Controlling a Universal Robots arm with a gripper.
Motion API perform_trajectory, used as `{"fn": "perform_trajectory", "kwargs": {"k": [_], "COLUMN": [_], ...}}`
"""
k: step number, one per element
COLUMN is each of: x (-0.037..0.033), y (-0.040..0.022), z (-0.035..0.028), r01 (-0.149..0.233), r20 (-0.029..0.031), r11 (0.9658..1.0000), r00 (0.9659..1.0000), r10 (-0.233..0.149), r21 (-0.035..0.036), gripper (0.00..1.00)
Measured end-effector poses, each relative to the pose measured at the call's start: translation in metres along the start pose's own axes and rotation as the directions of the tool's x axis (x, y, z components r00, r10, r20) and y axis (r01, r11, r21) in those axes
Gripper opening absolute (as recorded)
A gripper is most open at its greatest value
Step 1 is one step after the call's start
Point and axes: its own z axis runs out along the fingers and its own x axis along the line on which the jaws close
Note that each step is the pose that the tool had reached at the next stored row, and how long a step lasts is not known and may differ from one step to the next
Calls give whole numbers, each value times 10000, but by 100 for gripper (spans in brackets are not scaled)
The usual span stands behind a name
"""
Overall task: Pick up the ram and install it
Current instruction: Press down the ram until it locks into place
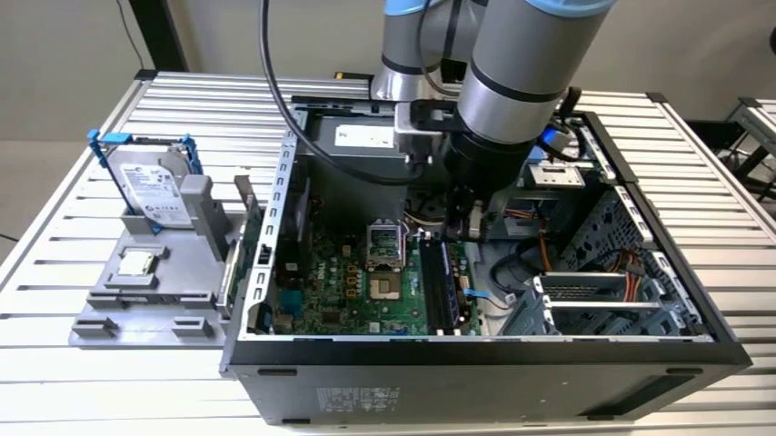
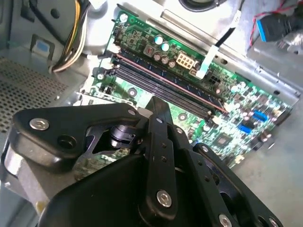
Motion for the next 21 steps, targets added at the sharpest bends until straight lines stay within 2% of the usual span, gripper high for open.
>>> {"fn": "perform_trajectory", "kwargs": {"k": [2, 5, 6, 11, 14, 21], "x": [0, -1, -2, -4, 1, 27], "y": [-1, -11, -28, -67, -69, -84], "z": [0, 2, 2, 12, 18, 85], "r01": [230, 453, 475, 422, 364, 280], "r20": [-9, -10, -12, -56, -117, -126], "r11": [9997, 9987, 9986, 9988, 9990, 9993], "r00": [9997, 9990, 9989, 9991, 9993, 9995], "r10": [-229, -453, -475, -421, -361, -277], "r21": [37, 213, 237, 246, 250, 256], "gripper": [0, 0, 0, 0, 0, 0]}}
